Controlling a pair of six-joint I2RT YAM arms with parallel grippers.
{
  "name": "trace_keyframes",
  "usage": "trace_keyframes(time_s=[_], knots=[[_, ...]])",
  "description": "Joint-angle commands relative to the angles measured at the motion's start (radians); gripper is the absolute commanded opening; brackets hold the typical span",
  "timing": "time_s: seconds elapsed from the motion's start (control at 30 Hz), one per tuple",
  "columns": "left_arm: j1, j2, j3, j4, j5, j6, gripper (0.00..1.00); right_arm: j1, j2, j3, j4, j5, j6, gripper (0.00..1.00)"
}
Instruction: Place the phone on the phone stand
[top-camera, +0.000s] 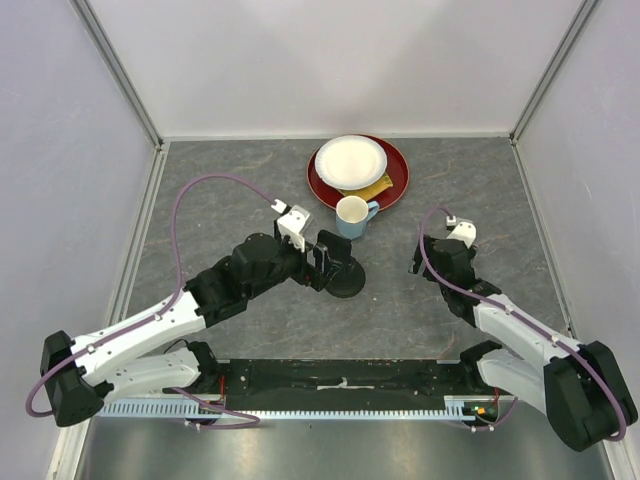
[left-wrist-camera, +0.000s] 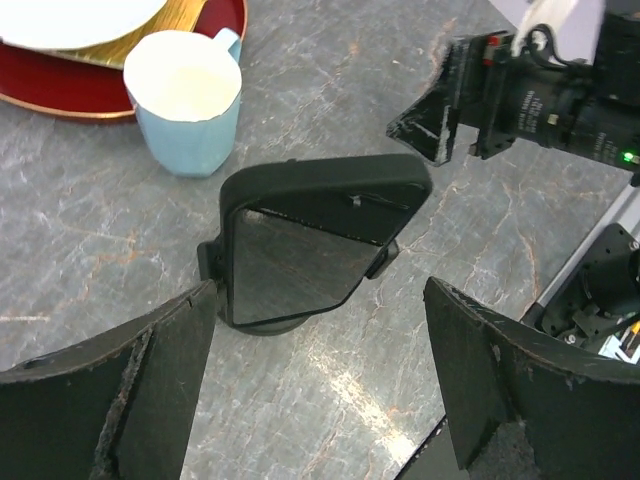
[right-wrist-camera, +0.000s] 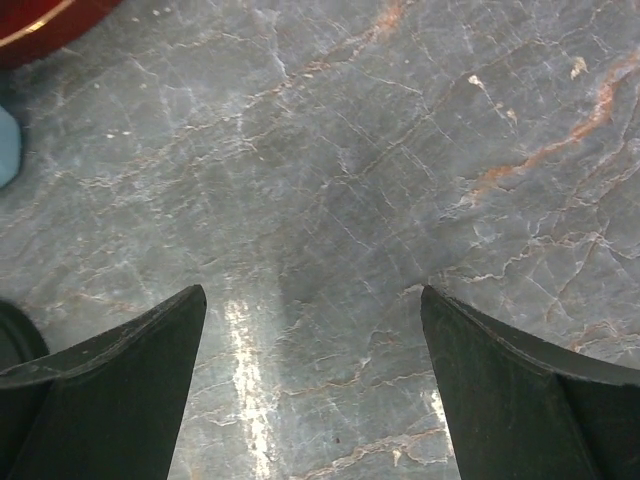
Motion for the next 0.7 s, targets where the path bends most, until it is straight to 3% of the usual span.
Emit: trace_keyframes(time_s=[0.0, 0.23, 0.67], knots=[[-0.025, 0.002, -0.029, 0.096, -0.123, -0.145, 0.9, -0.003, -0.067, -0.03, 0.108, -0.031, 0.016, 0.94], [-0.069, 0.103, 0.059, 0.048, -0.191, -0.084, 0.9, -0.005, -0.055, -0.03, 0.118, -0.05, 0.016, 0.93], [-0.098, 0.131, 0.12, -0.021, -0.246, -0.061, 0.93, -0.005, -0.064, -0.03, 0.108, -0.067, 0.017, 0.92]])
